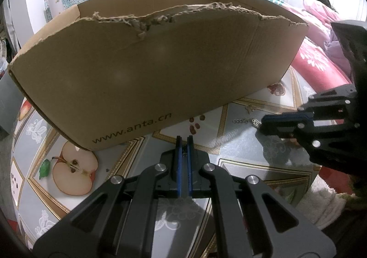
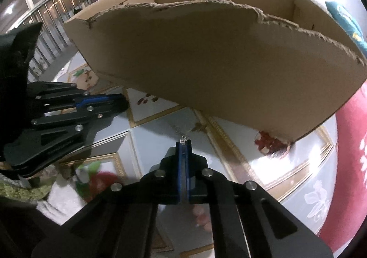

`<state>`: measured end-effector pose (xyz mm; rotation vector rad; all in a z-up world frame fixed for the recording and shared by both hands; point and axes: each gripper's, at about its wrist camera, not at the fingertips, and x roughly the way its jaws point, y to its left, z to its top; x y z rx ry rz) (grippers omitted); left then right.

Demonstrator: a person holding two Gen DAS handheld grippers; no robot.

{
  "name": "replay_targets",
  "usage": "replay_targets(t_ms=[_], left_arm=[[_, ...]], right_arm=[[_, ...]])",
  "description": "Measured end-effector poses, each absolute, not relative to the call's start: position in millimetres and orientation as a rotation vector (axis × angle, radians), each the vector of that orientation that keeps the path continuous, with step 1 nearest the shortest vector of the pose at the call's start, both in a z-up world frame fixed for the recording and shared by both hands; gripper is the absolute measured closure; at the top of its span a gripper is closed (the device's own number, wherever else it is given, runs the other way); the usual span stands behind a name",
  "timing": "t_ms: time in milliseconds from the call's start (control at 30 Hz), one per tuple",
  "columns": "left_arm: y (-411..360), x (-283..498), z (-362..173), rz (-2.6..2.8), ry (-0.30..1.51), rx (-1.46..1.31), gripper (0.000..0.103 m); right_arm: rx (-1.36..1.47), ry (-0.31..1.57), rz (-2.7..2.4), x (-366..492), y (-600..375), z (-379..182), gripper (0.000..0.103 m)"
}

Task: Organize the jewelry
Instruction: 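Close the right gripper on the silver chain with rectangular pendant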

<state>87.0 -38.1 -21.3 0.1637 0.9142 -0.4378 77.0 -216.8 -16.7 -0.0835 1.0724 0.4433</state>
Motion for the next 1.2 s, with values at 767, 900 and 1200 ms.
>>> replay_targets(t_ms=[767,900,1200], left_arm=[[-38.1,86.9,-20.8,-0.436,0.914,0.165,0.1],[-38.3,87.1,-20.8,-0.435,0.911,0.165,0.1],[-38.2,86.6,-20.5,-0.433,0.903,0.169,0.1]], right_arm=[[-0.116,1.034,0.429,85.0,-211.2,-17.8,0.092],[-0.081,1.042,0.436,86.8,-215.6,-17.8,0.098],[-0.023,1.01,0.447,71.4,-225.3,-1.9,0.101]])
